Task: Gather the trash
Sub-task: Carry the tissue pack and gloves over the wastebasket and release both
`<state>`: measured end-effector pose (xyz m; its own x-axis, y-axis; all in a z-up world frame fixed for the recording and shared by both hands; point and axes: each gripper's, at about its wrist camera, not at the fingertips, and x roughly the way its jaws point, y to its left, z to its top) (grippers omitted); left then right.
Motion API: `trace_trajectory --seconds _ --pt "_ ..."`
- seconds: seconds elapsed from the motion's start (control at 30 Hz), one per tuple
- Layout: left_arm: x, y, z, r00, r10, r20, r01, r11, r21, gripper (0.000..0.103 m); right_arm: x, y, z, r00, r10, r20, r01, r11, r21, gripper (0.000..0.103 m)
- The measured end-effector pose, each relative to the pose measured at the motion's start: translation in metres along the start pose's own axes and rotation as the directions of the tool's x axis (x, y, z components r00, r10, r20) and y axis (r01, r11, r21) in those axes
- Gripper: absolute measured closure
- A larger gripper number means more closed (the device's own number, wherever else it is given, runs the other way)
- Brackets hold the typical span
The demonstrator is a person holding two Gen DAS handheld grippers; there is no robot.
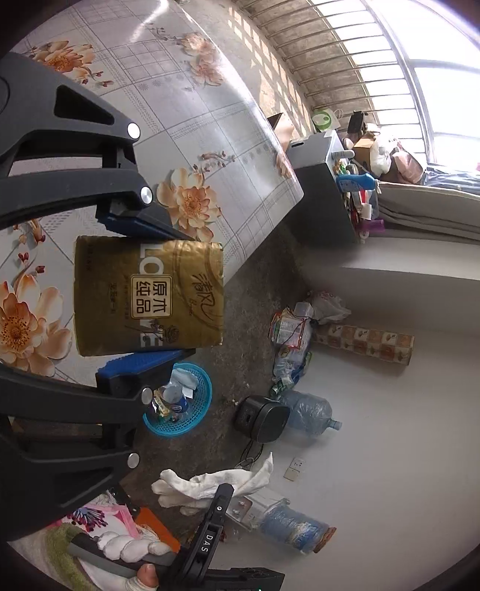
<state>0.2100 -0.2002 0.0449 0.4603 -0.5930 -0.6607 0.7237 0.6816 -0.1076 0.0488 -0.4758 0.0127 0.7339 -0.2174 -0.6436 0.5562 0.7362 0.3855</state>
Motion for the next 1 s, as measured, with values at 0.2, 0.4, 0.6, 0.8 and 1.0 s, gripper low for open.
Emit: trace_trajectory --seconds 0.2,0.4,0.6,0.8,1.0 --pt "0.100 -0.092 0.058 0.974 -0.183 -0.135 0.197 0.975 0.099 0.054 0.023 -0.087 0.004 0.996 -0.090 -0.021 0.093 0.977 0.194 0.090" --pt "0.235 -0.176 0.070 0.908 -0.239 -0.344 0.302 0.943 0.142 0.054 0.092 -0.160 -0.010 0.988 -0.096 -0.123 0.136 0.916 0.378 0.090" --pt "0.348 -0.230 0.059 0.858 -0.212 -0.468 0.324 0.930 0.172 0.052 0.157 -0.216 -0.015 0.979 -0.085 -0.185 0.170 0.840 0.515 0.087" --pt "0.409 -0.242 0.046 0.855 -0.190 -0.482 0.302 0.939 0.165 0.029 0.235 -0.270 -0.026 0.954 -0.082 -0.288 0.243 0.774 0.585 0.054" --pt "0.380 -0.229 0.062 0.882 -0.229 -0.412 0.317 0.935 0.158 0.029 0.233 -0.284 -0.043 0.958 -0.105 -0.266 0.252 0.750 0.612 0.054"
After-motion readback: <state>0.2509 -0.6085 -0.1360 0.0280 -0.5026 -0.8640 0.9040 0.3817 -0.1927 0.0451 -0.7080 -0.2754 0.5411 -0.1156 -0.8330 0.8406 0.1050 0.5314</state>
